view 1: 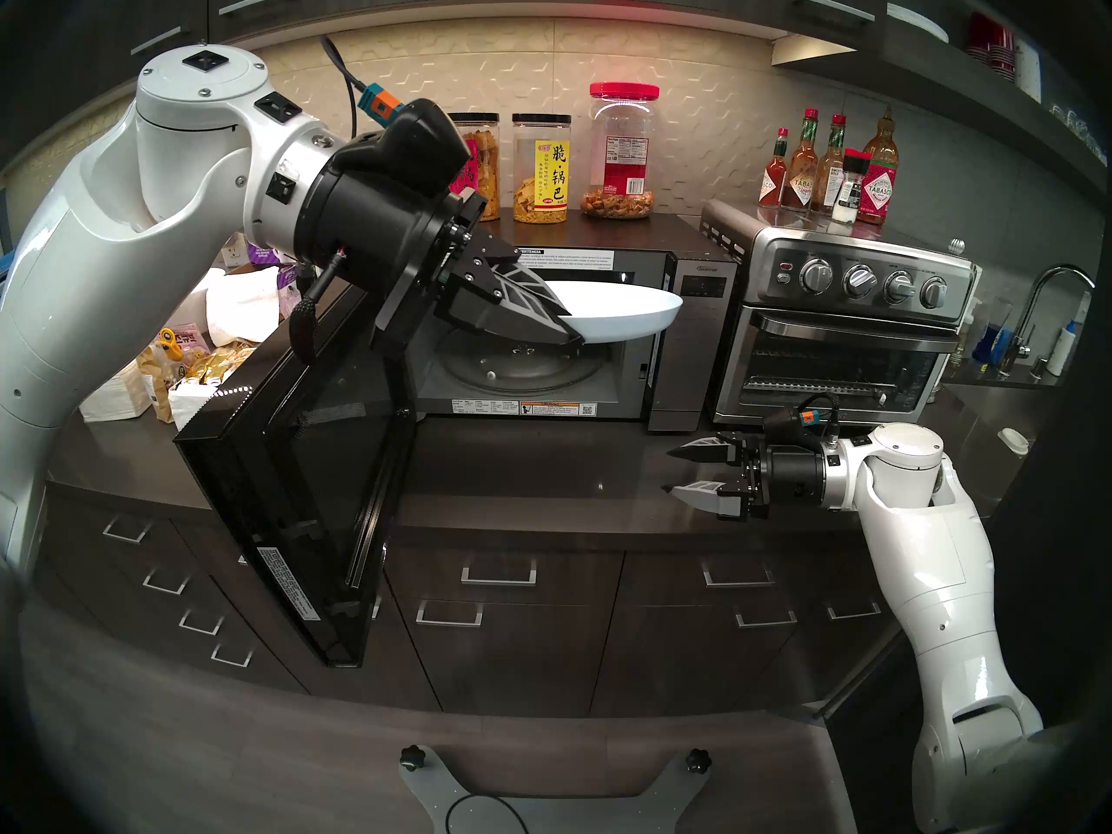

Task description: Open the microwave, put the plate inside, and close the door

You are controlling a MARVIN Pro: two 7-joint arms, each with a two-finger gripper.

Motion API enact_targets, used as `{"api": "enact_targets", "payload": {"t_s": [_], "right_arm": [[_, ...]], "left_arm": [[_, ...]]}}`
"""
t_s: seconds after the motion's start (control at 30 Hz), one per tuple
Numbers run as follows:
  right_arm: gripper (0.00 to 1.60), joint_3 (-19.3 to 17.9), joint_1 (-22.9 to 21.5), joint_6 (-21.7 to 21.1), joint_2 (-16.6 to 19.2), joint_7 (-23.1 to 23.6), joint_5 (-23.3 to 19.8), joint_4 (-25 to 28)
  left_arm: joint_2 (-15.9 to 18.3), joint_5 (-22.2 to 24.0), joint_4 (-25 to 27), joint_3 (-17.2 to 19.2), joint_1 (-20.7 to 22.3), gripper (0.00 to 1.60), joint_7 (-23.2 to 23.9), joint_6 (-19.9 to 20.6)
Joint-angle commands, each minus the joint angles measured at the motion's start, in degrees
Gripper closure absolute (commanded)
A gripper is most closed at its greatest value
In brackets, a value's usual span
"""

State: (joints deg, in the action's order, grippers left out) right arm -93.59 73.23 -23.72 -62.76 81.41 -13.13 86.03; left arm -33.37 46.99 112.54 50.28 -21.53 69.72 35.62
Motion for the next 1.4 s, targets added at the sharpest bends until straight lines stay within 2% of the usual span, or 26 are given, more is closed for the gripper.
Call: {"api": "enact_targets", "payload": {"t_s": [0.0, 0.13, 0.27, 0.5, 1.0, 1.2, 1.23, 1.27, 1.37], "right_arm": [[0.0, -0.04, -0.8, -0.04, 0.06, 0.71, -0.5, 0.57], [0.0, -0.04, -0.8, -0.04, 0.06, 0.71, -0.51, 0.57], [0.0, -0.04, -0.8, -0.04, 0.06, 0.71, -0.51, 0.57], [0.0, -0.05, -0.8, -0.04, 0.06, 0.7, -0.5, 0.57], [0.0, -0.06, -0.78, -0.03, 0.04, 0.64, -0.47, 0.59], [0.0, -0.06, -0.78, -0.03, 0.05, 0.65, -0.48, 0.59], [0.0, -0.06, -0.78, -0.03, 0.05, 0.66, -0.48, 0.59], [0.0, -0.06, -0.78, -0.03, 0.05, 0.66, -0.48, 0.59], [0.0, -0.06, -0.78, -0.03, 0.05, 0.67, -0.48, 0.58]], "left_arm": [[-0.17, 2.79, -0.36, -2.05, 4.85, 1.6, 5.94, -0.34], [-0.22, 3.16, -0.68, -3.9, 6.12, 1.6, 6.21, -0.52], [0.16, 4.0, -1.54, -7.68, 8.73, 1.6, 6.23, -0.69], [0.32, 4.64, -2.34, -10.9, 11.4, 1.6, 6.46, -1.01], [-1.54, 5.79, -6.61, -18.03, 19.19, 1.6, 7.25, -1.53], [-1.94, 6.66, -7.72, -21.68, 21.7, 1.6, 8.36, -2.13], [-1.67, 7.55, -7.29, -22.42, 21.99, 1.6, 6.53, -2.3], [-2.05, 6.86, -7.95, -22.89, 22.48, 1.6, 8.52, -2.43], [-2.26, 7.51, -8.24, -25.27, 24.05, 1.6, 8.1, -3.05]]}}
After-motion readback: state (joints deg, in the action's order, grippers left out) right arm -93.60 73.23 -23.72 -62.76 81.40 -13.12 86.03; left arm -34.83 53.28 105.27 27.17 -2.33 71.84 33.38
